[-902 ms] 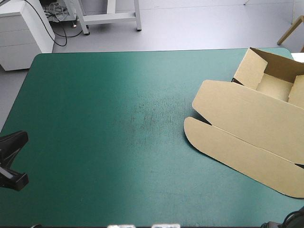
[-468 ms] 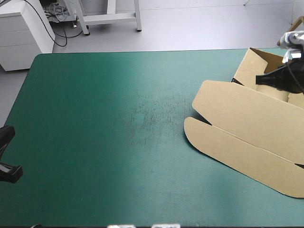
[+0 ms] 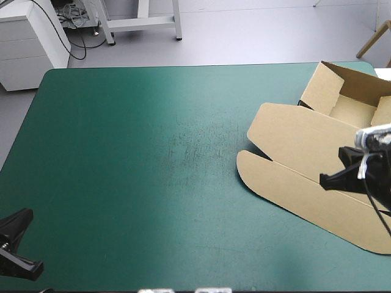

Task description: Fold the box

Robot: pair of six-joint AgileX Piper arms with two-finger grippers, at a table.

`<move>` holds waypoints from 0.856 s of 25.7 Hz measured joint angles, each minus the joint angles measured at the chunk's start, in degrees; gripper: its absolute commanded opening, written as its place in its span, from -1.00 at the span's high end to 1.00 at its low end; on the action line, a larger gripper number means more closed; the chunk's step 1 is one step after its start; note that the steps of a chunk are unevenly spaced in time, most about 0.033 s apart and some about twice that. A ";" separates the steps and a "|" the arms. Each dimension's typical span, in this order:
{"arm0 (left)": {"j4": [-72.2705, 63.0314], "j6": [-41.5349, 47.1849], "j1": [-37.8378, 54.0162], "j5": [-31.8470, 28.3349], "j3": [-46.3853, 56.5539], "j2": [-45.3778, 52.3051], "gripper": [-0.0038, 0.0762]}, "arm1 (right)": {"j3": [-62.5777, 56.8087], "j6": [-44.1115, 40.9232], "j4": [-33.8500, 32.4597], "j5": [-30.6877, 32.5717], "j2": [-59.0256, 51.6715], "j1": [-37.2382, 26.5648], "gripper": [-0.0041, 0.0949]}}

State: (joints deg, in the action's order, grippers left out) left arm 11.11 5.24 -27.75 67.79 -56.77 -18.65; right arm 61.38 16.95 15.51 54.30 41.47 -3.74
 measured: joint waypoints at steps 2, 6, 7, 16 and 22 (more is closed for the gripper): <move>0.00 -0.01 0.00 -1.99 4.34 3.33 0.93 | -4.01 1.30 0.13 -1.74 -3.37 0.05 0.92; -0.05 -0.01 0.00 -5.59 13.69 9.95 0.93 | -11.76 3.60 0.60 -3.42 -9.39 0.05 0.92; -0.05 0.01 0.00 -6.35 15.30 11.15 0.93 | -13.16 4.02 0.67 -3.58 -10.83 0.05 0.92; -0.19 0.31 0.00 -12.10 27.12 19.59 0.93 | -25.81 5.24 1.71 -10.48 -24.14 0.05 0.94; -0.25 1.30 0.00 -16.19 31.09 19.78 0.93 | -32.20 5.24 2.24 -14.23 -32.36 0.05 0.96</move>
State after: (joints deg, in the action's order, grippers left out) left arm 10.87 6.54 -27.75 51.60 -25.68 1.13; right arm 29.18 22.20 17.75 40.07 9.12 -3.70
